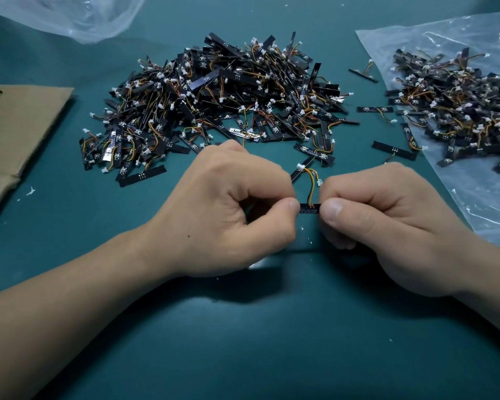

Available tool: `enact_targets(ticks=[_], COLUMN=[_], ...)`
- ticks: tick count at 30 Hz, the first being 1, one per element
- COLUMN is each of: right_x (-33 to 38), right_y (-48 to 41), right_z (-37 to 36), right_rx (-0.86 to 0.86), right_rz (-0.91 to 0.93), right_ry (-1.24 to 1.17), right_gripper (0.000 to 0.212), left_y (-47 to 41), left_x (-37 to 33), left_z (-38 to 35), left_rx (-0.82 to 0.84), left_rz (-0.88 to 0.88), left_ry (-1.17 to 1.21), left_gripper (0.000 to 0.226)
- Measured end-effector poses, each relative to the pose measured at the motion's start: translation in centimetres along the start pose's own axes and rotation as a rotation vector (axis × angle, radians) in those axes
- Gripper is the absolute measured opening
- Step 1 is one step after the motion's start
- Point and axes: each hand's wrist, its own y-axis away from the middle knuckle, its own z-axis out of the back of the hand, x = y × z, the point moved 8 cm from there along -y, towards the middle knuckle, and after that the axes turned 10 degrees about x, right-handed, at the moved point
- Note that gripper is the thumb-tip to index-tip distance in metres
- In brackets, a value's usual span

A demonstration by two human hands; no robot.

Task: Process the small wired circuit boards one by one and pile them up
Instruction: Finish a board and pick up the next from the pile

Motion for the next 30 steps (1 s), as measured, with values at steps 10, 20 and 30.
enact_targets(ticks=[10,20,30], right_x=[0.0,-1.2,-2.1], right_y=[0.2,0.5,1.1], right_z=[0.1,1.8,3.4], right_rx=[0.033,-0.288,-0.509], right_rz=[0.063,0.007,-0.044], right_ry=[0.037,-0.08,-0.143], right_gripper=[0.041,0.019,0.016], left_y=[0.5,0.1,-0.1], left_x=[1.2,3.0,1.9], left_z=[2.1,0.0,-0.3], left_rx=[-0.241,-0.061,0.01], left_rz=[0.103,0.389,0.345], left_ry=[0.124,-0.442,-0.46], left_gripper=[0.027,0.026,0.022])
